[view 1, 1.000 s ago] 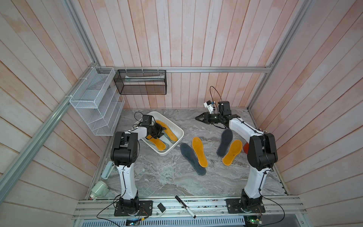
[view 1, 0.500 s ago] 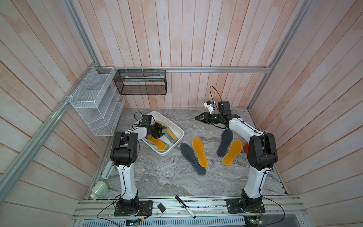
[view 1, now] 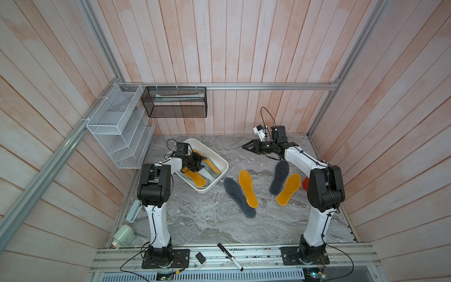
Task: Put the insoles into the storage box
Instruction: Place the insole in the storage box.
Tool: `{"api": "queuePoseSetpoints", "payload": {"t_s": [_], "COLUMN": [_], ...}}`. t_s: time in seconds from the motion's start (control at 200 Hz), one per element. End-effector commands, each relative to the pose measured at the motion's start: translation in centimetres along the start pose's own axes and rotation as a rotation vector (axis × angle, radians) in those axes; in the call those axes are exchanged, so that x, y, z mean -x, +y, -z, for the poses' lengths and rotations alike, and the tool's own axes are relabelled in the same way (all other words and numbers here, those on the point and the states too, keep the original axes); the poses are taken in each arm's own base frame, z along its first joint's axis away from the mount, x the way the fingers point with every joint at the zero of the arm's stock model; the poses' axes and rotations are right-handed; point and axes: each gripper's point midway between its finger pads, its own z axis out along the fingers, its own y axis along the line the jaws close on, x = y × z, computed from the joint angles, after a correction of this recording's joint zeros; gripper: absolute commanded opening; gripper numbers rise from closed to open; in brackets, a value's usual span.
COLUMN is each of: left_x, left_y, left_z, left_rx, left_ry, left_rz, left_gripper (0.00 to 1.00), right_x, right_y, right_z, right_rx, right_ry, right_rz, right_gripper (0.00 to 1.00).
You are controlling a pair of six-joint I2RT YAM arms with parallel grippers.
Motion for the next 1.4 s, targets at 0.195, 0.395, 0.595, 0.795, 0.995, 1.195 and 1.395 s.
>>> {"api": "queuePoseSetpoints", "payload": {"t_s": [0.195, 0.395, 0.595, 0.795, 0.995, 1.195, 1.395], "left_x": [-0.2, -0.1, -0.1, 0.0, 0.2, 0.4, 0.3], "left_y": [-0.1, 0.1, 0.0, -0.4, -1.2, -2.3, -1.9], "left_z": [0.9, 0.8, 0.9, 1.2, 1.6, 1.9, 1.6], "left_rx": [0.01, 0.018, 0.021, 0.03, 0.037, 0.017, 0.026], "left_ry": [0.007, 0.006, 0.008, 0.005, -0.003, -0.006, 0.005], "left_rz": [0.012, 0.017, 0.019, 0.023, 0.019, 0.007, 0.016], "left_gripper": [0.57, 0.6, 0.62, 0.62, 0.62, 0.62, 0.62], "right_x": [-0.5, -0.7, -0.7, -0.9, -0.9, -1.0, -1.2], "right_y": [-0.6, -0.7, -0.8, -0.8, -0.8, -0.8, -0.8], "right_z": [-0.2, -0.4, -0.4, -0.5, -0.4, -0.5, -0.5], "right_rx": [0.012, 0.013, 0.015, 0.015, 0.019, 0.02, 0.022], "right_ry": [0.024, 0.03, 0.033, 0.038, 0.04, 0.043, 0.045], "right_rz": [-0.012, -0.014, -0.016, -0.018, -0.016, -0.018, -0.019], "right_gripper": [0.42, 0.43, 0.44, 0.44, 0.45, 0.45, 0.46]}}
